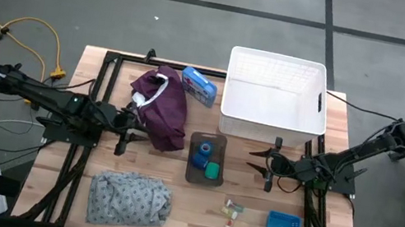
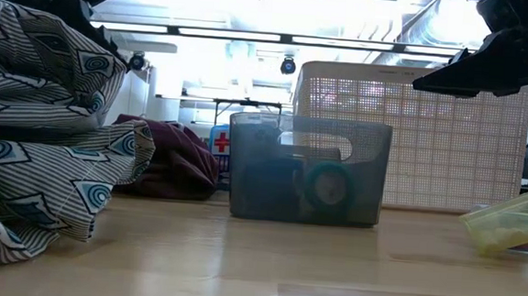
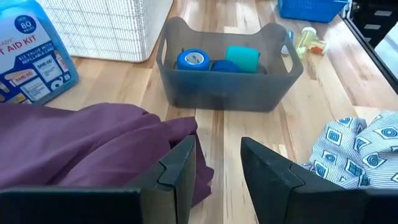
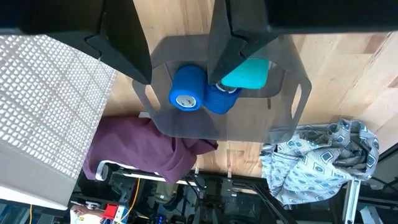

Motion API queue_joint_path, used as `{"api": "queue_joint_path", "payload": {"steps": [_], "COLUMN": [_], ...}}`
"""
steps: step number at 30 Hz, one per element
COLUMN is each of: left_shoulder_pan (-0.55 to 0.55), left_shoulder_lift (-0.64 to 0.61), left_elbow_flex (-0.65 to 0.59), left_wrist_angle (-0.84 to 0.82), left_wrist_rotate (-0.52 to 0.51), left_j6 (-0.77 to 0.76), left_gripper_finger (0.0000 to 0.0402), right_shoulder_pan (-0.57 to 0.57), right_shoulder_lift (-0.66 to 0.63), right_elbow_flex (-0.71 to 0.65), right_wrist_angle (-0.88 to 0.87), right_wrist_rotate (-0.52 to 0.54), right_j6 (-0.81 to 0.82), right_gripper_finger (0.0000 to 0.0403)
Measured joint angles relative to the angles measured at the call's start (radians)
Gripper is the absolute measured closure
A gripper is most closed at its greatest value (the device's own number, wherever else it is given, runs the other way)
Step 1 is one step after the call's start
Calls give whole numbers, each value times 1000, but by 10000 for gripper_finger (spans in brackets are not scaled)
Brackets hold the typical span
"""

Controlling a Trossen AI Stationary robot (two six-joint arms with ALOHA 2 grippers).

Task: Pick & Place Medicine items
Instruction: Put the top yellow pill bottle into the blue bin

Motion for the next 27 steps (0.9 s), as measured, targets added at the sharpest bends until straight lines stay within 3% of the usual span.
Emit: {"api": "queue_joint_path", "payload": {"steps": [27], "left_shoulder_pan": [1], "left_shoulder_lift": [3], "left_elbow_flex": [0], "left_wrist_angle": [15], "left_wrist_rotate": [0], "left_j6": [-3], "left_gripper_finger": [279], "right_shoulder_pan": [0], "right_shoulder_lift": [0], "right_elbow_flex": [0], "right_wrist_angle": [0], "right_wrist_rotate": [0], "right_j6": [0], "right_gripper_finger": [256]}}
